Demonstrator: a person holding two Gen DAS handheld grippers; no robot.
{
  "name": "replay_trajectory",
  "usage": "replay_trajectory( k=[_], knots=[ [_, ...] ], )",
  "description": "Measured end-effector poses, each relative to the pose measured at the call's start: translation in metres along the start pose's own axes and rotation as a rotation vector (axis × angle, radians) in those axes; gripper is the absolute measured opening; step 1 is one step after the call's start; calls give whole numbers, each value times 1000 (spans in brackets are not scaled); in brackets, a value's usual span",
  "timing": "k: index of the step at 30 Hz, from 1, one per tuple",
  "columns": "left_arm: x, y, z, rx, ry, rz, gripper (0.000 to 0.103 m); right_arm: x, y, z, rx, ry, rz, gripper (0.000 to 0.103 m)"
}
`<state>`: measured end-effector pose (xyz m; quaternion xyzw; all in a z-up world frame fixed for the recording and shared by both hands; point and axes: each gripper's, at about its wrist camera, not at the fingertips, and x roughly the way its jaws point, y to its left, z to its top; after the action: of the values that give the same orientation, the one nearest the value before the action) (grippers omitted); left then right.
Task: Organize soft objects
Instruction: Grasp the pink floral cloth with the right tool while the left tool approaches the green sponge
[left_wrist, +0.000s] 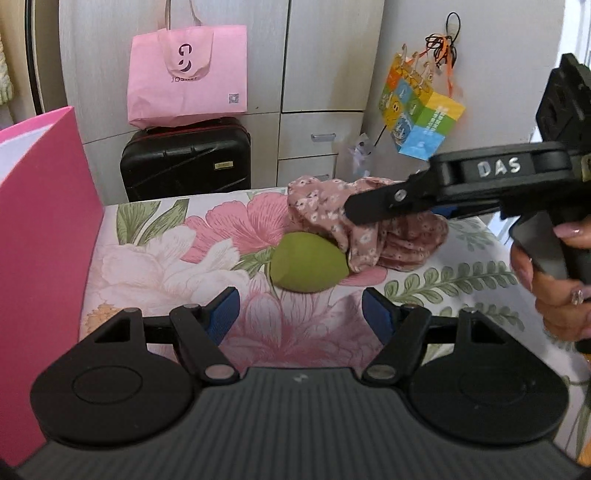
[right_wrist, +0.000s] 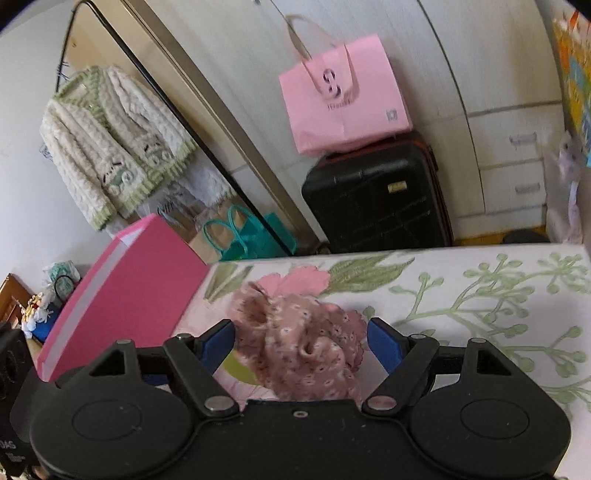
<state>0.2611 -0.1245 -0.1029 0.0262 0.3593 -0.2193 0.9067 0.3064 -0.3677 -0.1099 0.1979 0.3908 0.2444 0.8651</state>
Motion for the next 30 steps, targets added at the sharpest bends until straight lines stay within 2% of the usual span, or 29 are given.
replay_trajectory(
  k=[2,4,6,9,14,24,27,30],
  knots=[
    [5,-2,2,-1,-3,-1,72,7,-5,1,3,10,3,80],
    [8,-5,4,14,-11,10,72,11,-9,0,-1,14,12,64],
    [10,-7,6,30,-27,25,72,11,-13,-1,-1,10,27,40],
    [13,-13,9,47,-38,17,72,5,-14,-3,-27,-11,30,25],
    [20,-19,12,57,-44,11,71,1,-11,-5,-79,-16,27,21],
    [29,-12,16,40,-62,49,70,-5,-6,-10,-169,-69,-74,21],
    [35,-12,16,46,-20,46,57,-6,-12,-8,-153,-67,-61,21],
    [36,-14,16,62,-18,65,52,-3,-13,-10,-159,-60,-65,21]
  ],
)
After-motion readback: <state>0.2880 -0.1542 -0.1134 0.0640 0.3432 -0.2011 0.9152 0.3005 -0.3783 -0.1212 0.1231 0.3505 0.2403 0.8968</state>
